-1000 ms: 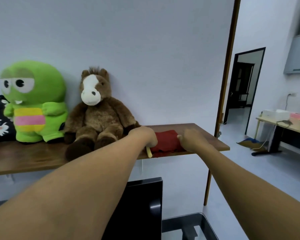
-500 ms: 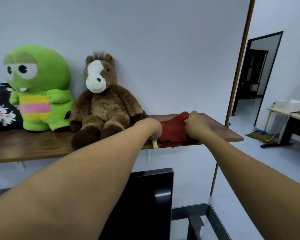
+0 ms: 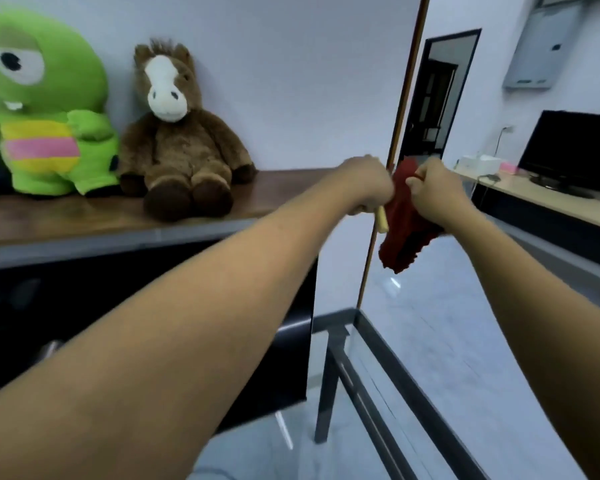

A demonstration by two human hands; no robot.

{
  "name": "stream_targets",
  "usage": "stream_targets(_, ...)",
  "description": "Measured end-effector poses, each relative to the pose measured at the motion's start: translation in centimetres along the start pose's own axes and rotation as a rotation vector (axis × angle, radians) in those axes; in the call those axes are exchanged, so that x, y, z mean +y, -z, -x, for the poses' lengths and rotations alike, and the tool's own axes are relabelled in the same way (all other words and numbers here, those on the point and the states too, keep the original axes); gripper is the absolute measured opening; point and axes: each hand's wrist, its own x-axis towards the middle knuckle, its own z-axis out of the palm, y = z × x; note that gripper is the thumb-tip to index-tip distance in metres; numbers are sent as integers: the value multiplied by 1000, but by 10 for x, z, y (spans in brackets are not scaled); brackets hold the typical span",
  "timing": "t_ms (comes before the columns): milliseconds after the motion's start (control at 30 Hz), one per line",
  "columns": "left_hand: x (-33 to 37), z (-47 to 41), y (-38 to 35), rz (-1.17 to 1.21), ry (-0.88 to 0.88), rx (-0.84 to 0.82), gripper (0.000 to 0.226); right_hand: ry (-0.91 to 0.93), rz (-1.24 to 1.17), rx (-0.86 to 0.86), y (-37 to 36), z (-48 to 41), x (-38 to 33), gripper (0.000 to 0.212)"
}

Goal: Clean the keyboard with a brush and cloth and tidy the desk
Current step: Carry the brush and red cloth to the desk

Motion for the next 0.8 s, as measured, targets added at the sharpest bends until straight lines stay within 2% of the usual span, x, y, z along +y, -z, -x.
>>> stream_targets(100,-1,39,-43,-29,-20,-107,21,-93,44,-36,-5,61,26,14)
stream_targets(200,-26,68,-105,34,69,-205,18,-165,50,-81,-27,128,54,14)
stream_targets(333,-81,126,-191,93,261,-398,19,-255,14,-217,-73,222,80,8)
stream_targets(500,-142,197,-269,101,485,-521,28,-276,-69,-363,-126,318,90,10)
stream_targets(633,-161,230,-316,190,675,-556,24,-305,-128,-466,-159,369,109,12)
stream_targets(800,-155,230,-349,265,851,-663,23,-441,-59,-557,-188,396,156,12)
